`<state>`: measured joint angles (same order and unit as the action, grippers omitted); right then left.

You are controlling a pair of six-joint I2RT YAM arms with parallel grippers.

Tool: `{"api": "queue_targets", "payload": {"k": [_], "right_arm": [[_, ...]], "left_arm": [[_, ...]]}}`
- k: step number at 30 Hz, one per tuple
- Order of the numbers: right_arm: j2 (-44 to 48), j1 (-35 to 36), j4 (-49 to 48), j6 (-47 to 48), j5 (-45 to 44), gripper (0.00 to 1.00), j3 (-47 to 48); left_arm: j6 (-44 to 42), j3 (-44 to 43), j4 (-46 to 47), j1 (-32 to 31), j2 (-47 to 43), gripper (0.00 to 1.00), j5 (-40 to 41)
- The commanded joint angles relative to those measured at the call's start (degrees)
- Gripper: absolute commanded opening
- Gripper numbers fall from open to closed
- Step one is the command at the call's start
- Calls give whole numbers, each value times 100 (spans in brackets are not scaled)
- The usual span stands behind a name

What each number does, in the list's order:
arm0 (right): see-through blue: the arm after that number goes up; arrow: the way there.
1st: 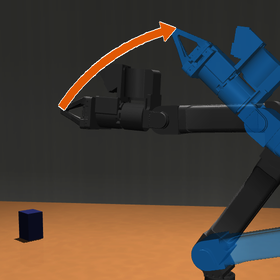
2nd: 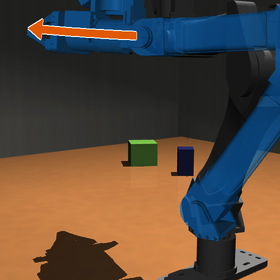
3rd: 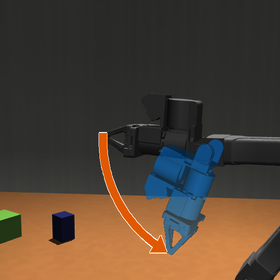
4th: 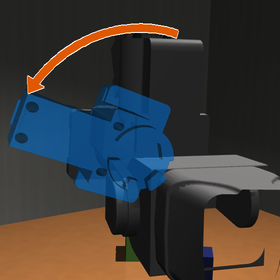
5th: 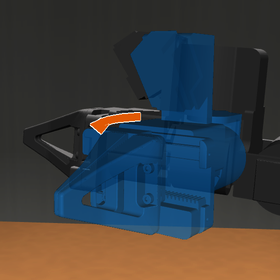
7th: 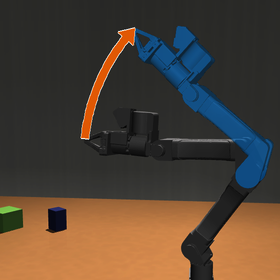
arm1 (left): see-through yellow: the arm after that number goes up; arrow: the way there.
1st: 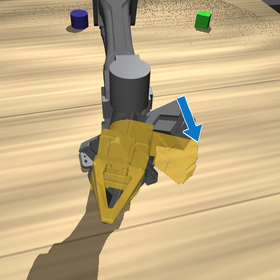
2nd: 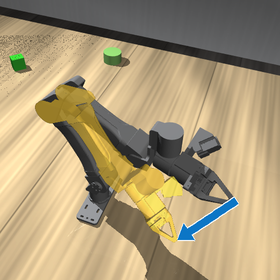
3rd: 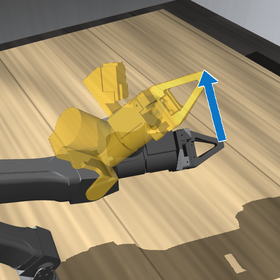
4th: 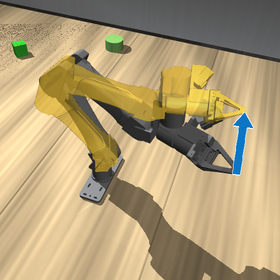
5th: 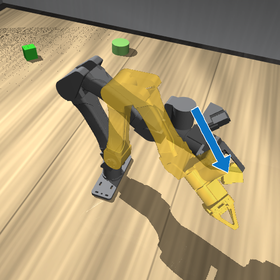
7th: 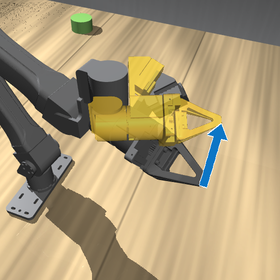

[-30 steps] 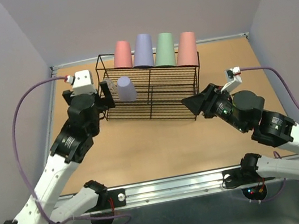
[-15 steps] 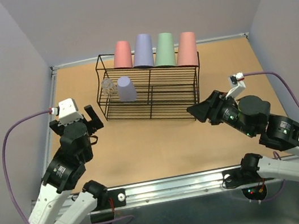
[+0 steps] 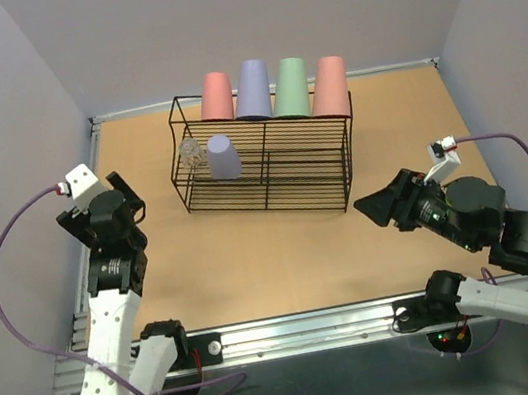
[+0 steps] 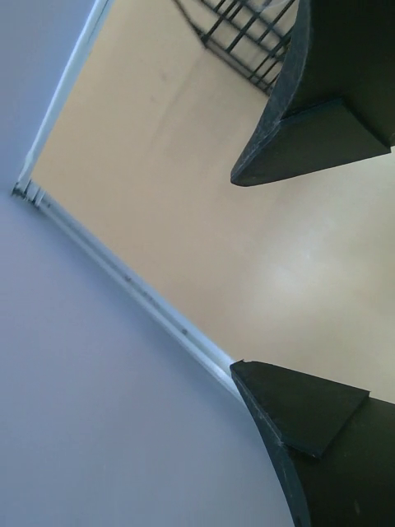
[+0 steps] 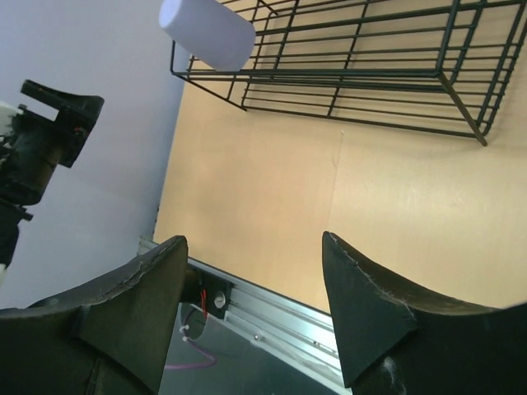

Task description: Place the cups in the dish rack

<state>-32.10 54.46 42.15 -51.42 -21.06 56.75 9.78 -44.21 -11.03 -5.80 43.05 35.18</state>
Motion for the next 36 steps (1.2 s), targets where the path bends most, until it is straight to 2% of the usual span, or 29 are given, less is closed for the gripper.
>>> {"api": "queue_targets", "payload": {"k": [1, 5, 10, 16, 19, 20, 21, 23, 25, 28, 29, 31, 32, 36], "right_arm": [[177, 21, 504, -149, -258, 72, 459], [178, 30, 733, -246, -259, 72, 775], [2, 21, 1347, -281, -249, 72, 1267], [-139, 21, 2050, -342, -434, 77, 1733], [-297, 30, 2367, -509, -530, 77, 1961], [-341, 30, 2429, -536, -548, 77, 2006], [-367, 30, 2525, -571, -618, 78, 2041], [-438, 21, 2570, -589, -680, 78, 2121], [-499, 30, 2605, -589, -776, 79, 2147], [-604, 21, 2588, -562, -830, 80, 2182], [-648, 21, 2579, -536, -838, 80, 2200], [-771, 21, 2509, -527, -882, 81, 2252], [-780, 30, 2474, -527, -882, 81, 2270], [-789, 30, 2280, -527, -1032, 82, 2253]], "left_arm": [[-310, 605, 1206, 360, 265, 99, 41], [478, 1185, 1840, 1097, 519, 99, -63], [771, 1949, 3077, 1248, 670, 99, -239], [833, 2802, 5606, 1248, 1187, 99, -810], [736, 3146, 6635, 1248, 1888, 96, -1048], [710, 3190, 6857, 1257, 2022, 96, -1066], [744, 2973, 6659, 1257, 2102, 95, -1127], [551, 3040, 7489, 1239, 2488, 94, -1372], [447, 2962, 7947, 1248, 2716, 94, -1593], [314, 2794, 8150, 1248, 3147, 94, -1584], [253, 2838, 8656, 1248, 3357, 95, -1645], [147, 2593, 8040, 1248, 3289, 95, -1944], [69, 2697, 8568, 1248, 3376, 94, -2049], [-125, 3013, 9020, 1135, 3306, 94, -2252]]}}
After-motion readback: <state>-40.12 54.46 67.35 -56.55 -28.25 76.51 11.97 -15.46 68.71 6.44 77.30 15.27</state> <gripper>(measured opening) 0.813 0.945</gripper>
